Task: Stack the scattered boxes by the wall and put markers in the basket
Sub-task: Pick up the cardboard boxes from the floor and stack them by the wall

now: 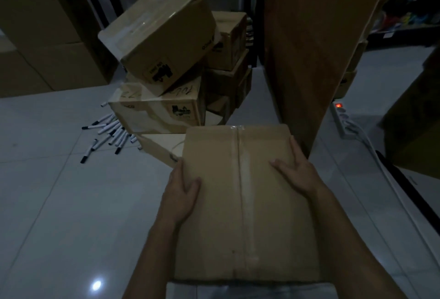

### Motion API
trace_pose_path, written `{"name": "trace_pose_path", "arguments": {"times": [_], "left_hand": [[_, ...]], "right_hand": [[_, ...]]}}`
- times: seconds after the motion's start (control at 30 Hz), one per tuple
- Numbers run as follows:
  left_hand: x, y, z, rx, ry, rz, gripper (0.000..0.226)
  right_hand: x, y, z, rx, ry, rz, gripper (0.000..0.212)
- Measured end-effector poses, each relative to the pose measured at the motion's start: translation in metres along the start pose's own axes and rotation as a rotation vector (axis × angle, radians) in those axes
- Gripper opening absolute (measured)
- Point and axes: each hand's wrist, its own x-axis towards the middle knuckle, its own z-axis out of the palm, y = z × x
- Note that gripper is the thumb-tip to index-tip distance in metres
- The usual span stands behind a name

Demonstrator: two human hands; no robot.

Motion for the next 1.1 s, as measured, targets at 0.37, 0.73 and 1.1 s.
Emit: {"name": "trace_pose_path", "arguments": {"times": [0.37,0.73,1.1], "left_hand": [[0.065,-0.013,0.004,-0.289,-0.113,0.102,0.074],[0.060,-0.011,0.009,-0.410,-0.080,0.066,0.067],[0.056,-0.022,0.008,-0.615,-0.097,0.024,0.064]], "right_hand": [[0.040,0.028,-0.013,0.291,-0.144,-0.111,0.085],[0.044,0.044,-0.006,0.548,-0.170,-0.149,0.088],[0.049,0.048,0.000,0.638,-0.146,-0.159,0.076]]}}
